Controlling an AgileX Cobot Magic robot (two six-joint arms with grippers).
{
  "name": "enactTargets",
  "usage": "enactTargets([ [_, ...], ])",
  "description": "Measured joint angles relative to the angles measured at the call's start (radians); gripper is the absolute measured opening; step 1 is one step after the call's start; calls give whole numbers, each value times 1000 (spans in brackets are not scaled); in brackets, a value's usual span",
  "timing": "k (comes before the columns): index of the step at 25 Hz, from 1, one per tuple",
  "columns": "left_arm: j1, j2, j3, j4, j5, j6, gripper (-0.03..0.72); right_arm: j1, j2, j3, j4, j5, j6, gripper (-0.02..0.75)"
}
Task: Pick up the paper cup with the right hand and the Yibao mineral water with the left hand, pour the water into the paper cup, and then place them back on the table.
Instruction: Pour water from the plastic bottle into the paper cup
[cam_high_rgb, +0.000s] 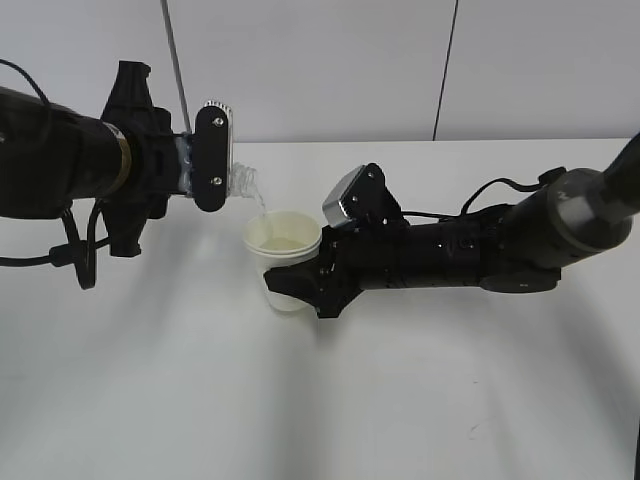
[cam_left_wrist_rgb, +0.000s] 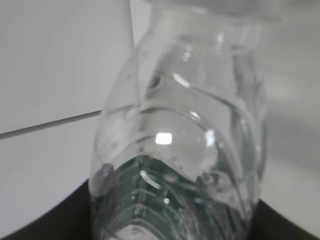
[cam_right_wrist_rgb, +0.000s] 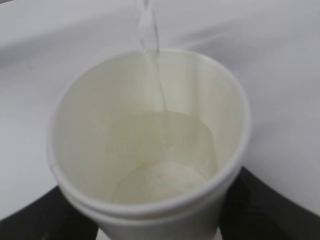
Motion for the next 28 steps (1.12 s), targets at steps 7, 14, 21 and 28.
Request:
enactTargets([
  [7,0,0,0,-2,1,-3,375,0,0,0,0,0,2,489],
  [14,0,0,0,-53,-3,-58,375,0,0,0,0,0,2,489],
  [21,0,0,0,-125,-43,-165,375,0,2,0,0,0,2,488],
  [28,0,0,0,-211,-100,-388,375,0,2,0,2,0,17,488],
])
